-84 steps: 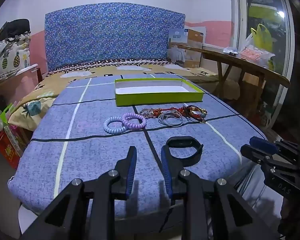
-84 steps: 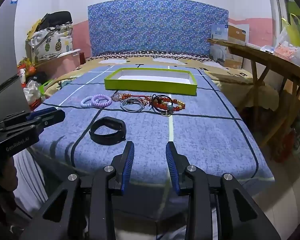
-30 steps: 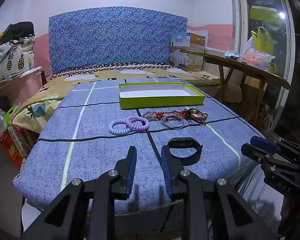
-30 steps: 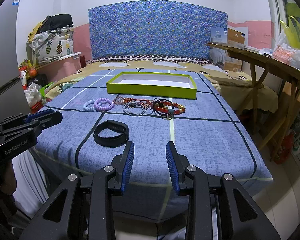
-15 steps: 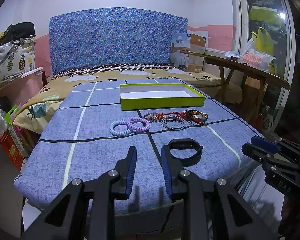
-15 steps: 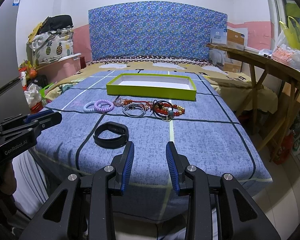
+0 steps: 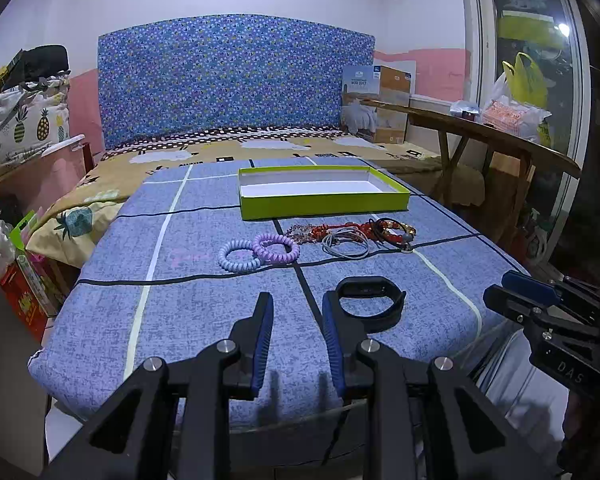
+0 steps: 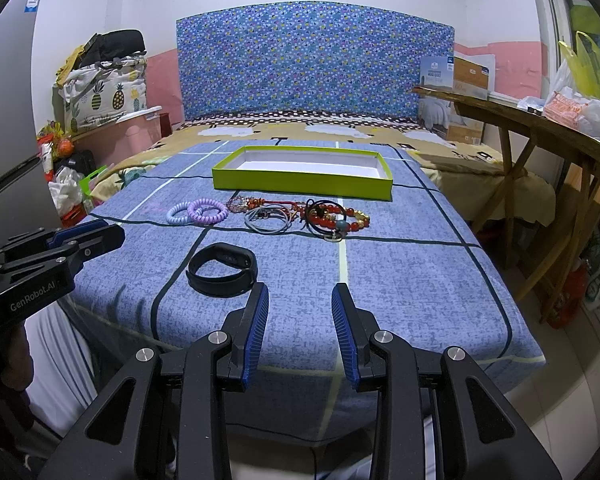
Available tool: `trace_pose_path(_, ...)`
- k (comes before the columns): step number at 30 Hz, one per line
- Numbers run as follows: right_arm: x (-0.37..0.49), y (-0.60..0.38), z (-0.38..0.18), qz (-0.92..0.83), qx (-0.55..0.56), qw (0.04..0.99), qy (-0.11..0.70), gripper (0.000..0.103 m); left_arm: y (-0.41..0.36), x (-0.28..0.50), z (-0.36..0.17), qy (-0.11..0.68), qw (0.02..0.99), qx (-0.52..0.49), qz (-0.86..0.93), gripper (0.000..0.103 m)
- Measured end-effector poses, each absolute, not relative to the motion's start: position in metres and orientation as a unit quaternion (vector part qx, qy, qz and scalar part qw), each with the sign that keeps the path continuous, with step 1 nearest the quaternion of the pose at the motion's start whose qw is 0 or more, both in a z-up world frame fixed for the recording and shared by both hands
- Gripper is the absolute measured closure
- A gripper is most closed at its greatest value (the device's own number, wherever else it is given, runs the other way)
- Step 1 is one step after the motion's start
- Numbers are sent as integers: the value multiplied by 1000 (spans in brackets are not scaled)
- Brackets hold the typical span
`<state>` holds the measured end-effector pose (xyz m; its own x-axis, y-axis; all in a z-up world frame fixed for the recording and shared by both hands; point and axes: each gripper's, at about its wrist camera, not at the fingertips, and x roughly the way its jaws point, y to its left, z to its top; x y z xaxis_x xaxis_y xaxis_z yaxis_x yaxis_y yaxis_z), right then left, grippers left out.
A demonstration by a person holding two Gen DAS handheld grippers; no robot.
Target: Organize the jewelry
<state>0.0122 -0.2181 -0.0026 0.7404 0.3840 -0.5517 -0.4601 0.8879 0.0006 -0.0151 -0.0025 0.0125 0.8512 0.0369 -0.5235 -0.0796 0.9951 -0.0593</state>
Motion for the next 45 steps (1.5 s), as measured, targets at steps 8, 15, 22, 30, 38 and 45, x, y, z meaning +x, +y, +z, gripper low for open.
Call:
trace_pose_path(8,15,-219,-2,227,-67,929,284,69,-2,-12,9,276,960,-42,28,77)
trace_pose_path(15,22,-217,-9,227,-67,928,288,69,0,-3,4,286,957,-45,23,75)
trace_pose_path(22,47,-211,-15,232,-65,923,299,69,11,14,-3,300,952,-49,29,74)
trace_pose_path(30,85,-204,-21,242,-55,914,323,69,37,52,-9,324,943,-62,51,74)
trace_pose_path(38,120,-197,-29,245,-52,904,347,69,47,96,-13,352,933,-68,42,74)
trace_pose_path(45,139,-176,-31,278,-60,889,360,69,50,125,-22,386,919,-71,38,74)
